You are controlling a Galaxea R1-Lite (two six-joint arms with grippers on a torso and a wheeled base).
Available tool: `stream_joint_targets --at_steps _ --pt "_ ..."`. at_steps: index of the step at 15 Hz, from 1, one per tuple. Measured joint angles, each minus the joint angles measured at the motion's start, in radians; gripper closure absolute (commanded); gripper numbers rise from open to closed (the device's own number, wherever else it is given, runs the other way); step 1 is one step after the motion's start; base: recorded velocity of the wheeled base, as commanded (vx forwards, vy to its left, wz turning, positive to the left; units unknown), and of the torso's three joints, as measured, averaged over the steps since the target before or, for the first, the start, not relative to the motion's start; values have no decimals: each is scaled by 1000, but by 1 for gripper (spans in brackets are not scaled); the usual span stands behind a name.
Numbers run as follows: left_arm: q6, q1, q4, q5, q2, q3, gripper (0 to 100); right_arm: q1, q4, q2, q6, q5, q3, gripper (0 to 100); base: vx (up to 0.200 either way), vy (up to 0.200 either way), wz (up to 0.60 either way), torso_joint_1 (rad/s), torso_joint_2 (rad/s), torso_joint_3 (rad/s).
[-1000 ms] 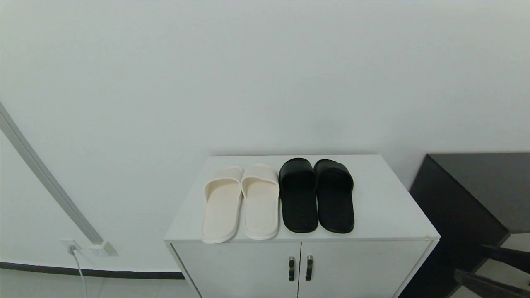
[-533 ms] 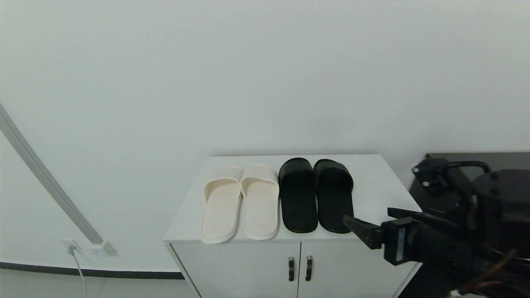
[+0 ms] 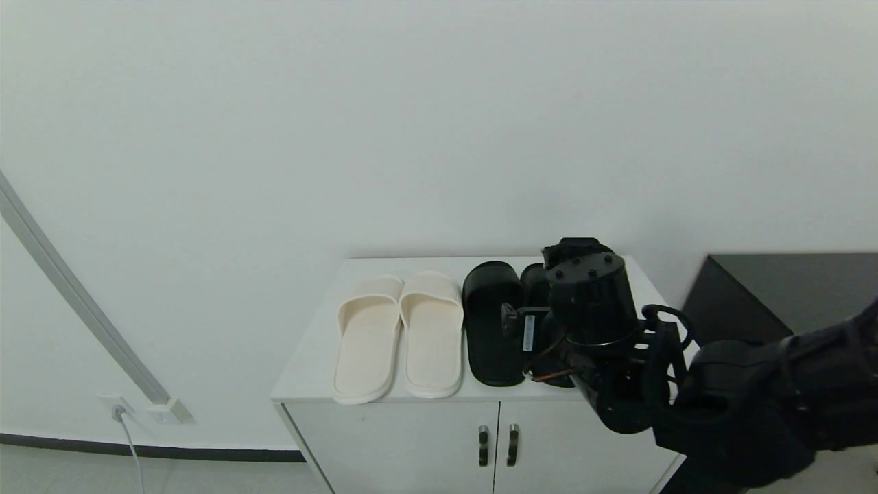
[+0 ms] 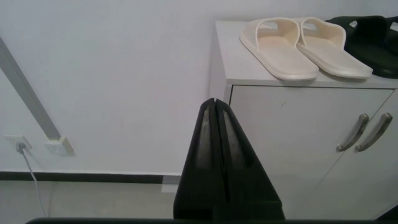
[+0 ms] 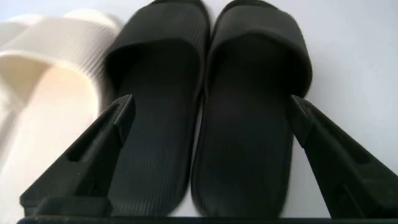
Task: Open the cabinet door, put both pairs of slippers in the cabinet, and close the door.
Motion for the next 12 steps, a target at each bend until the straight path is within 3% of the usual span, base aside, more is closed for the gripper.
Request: stream_joint_targets --at_steps 10,11,12 --pt "0 0 0 -1 0 0 100 -77 -1 238 -52 -38 -241 0 0 0 0 0 0 0" --pt "0 0 0 -1 0 0 100 -83 -2 250 -54 -38 -255 100 0 0 0 0 0 0" --pt "0 0 0 -1 0 0 100 -88 -1 261 -55 -38 -267 100 0 0 0 0 0 0"
